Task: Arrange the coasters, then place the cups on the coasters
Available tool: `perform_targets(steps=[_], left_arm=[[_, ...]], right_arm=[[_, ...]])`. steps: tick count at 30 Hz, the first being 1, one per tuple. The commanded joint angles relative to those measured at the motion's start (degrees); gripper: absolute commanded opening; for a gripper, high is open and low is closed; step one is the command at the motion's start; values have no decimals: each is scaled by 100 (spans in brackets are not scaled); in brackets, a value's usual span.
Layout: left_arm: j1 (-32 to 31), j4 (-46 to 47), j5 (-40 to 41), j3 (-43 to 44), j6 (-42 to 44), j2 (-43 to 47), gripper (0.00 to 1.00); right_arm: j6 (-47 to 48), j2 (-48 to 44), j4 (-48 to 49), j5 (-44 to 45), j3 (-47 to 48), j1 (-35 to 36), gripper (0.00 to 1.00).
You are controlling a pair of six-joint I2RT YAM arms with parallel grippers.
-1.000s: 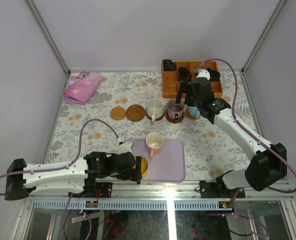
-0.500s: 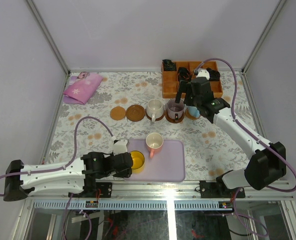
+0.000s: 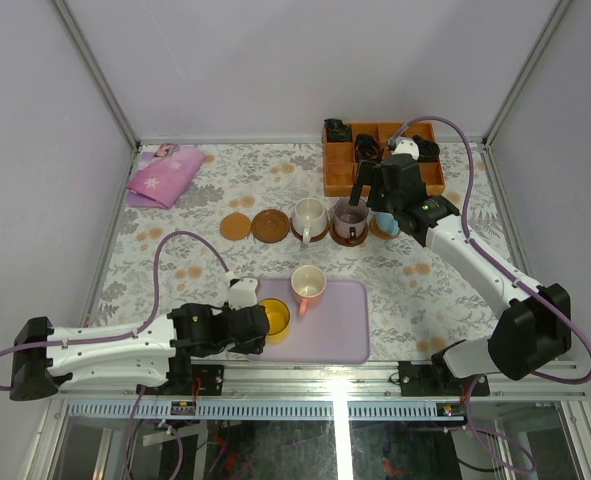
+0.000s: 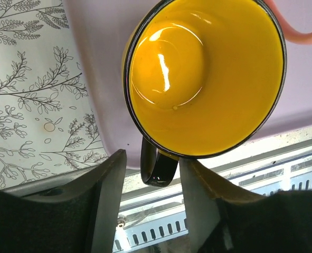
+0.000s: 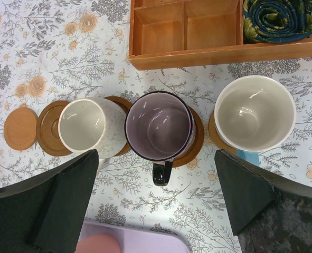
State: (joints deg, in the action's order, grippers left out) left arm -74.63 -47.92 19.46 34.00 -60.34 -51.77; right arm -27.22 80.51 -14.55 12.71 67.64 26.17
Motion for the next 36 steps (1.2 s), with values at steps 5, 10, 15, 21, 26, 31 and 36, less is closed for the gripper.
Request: perform_targets(steps=[5,10,15,21,26,31,36], left_arm=[[11,499,464,-210,193,22,23],[14,590,714,-204,172,43,0],[14,502,1196,-54,209,202,0],[10,389,2357,485,666,164,0],[125,783,2956,617,1105,170,0],[897,1725,3003,476,2048,175,0],[2426,3810,2203,55,3486,-24,0]], right_arm=[[-65,-132,138,51,122,-11,99],[-30,-149,131,81,135,-24,99],[-13,-142,154,55,105,-15,99],[61,-85,242,31,146,-17,100],[208,-13,332,83,244,-24,99],[399,133,438,113,355,-19,100],[530,354,564,101,492,-18,100]])
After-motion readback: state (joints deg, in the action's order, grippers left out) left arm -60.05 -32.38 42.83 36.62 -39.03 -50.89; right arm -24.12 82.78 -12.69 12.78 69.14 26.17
